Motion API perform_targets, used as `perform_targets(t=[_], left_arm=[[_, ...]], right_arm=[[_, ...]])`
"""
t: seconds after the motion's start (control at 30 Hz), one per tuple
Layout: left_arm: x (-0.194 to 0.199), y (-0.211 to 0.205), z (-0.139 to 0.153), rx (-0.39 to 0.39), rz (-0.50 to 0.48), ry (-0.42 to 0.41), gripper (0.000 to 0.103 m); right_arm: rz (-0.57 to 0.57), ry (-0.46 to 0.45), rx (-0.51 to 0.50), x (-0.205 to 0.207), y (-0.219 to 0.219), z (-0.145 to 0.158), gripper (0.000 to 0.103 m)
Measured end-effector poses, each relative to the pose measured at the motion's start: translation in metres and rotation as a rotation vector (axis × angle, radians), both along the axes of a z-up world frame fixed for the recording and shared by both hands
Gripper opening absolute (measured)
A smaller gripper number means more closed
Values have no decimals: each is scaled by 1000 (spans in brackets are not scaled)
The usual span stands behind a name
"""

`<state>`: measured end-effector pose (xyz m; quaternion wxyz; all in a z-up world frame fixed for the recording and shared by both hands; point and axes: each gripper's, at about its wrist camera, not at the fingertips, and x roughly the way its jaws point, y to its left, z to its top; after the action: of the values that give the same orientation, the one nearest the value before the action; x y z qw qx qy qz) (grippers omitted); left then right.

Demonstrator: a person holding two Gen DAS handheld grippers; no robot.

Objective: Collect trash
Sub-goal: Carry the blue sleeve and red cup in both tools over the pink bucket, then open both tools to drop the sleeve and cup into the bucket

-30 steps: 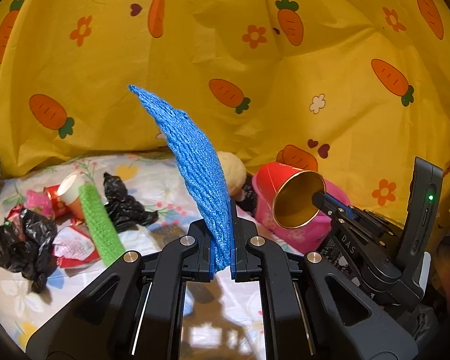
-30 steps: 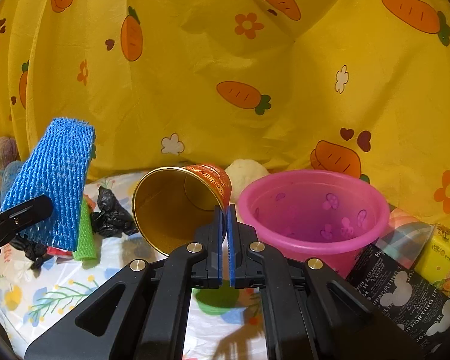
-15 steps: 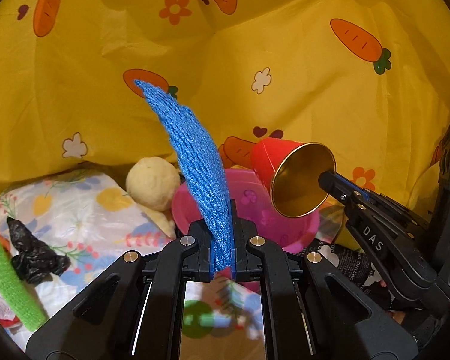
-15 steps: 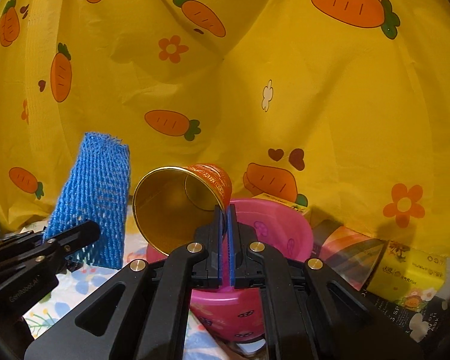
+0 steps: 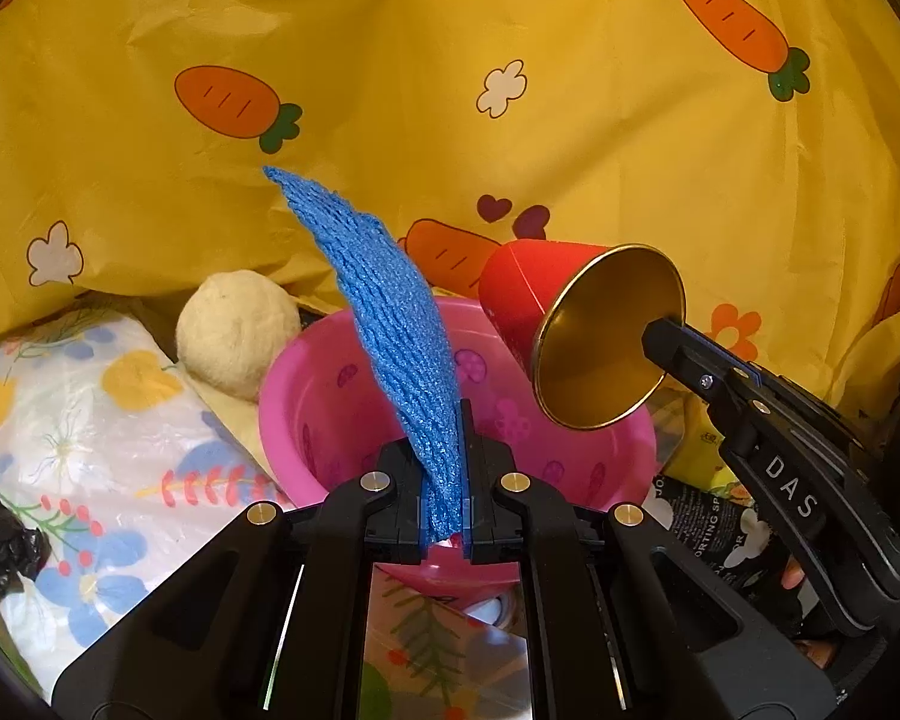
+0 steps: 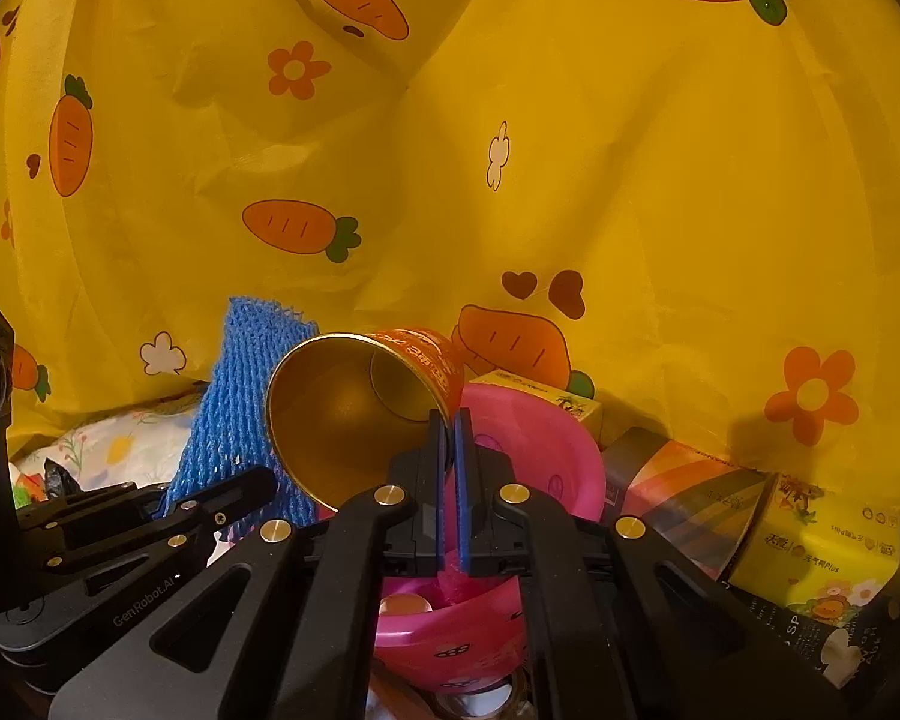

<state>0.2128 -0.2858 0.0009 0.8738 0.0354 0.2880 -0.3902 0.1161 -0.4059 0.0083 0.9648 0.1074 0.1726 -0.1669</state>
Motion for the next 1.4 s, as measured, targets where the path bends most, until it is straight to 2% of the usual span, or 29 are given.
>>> perform_targets(t=[0.73,0.8,0.83,0.87,0.97,1.0,1.07,1.27,1.33,1.4], left_arm=[[15,-21,-31,59,-65,78,7],[15,-20,-32,61,-69,80,14],[15,-20,-32,60,-73,84,23],[15,-18,-32,56,-76,89,37],[13,-11,-31,40,-66,71,61],[12,-8,-30,33,-63,67,64],[12,1,-27,11,-42,64,76],[13,40,-16,-35,84,49,91],[11,52,-12,-42,134,34,92],[7,61,-8,-31,181,10,92]], right_arm=[[-15,58,31,21,-16,-19,4],[-14,61,34,22,-16,-20,4],[-13,63,36,23,-16,-20,4],[-10,64,36,24,-17,-20,4],[-10,66,37,25,-17,-21,4],[-9,68,38,26,-17,-21,4],[-6,70,42,27,-18,-22,4],[24,79,54,35,-16,-25,5],[26,80,55,36,-14,-25,7],[27,78,58,34,-12,-24,19]])
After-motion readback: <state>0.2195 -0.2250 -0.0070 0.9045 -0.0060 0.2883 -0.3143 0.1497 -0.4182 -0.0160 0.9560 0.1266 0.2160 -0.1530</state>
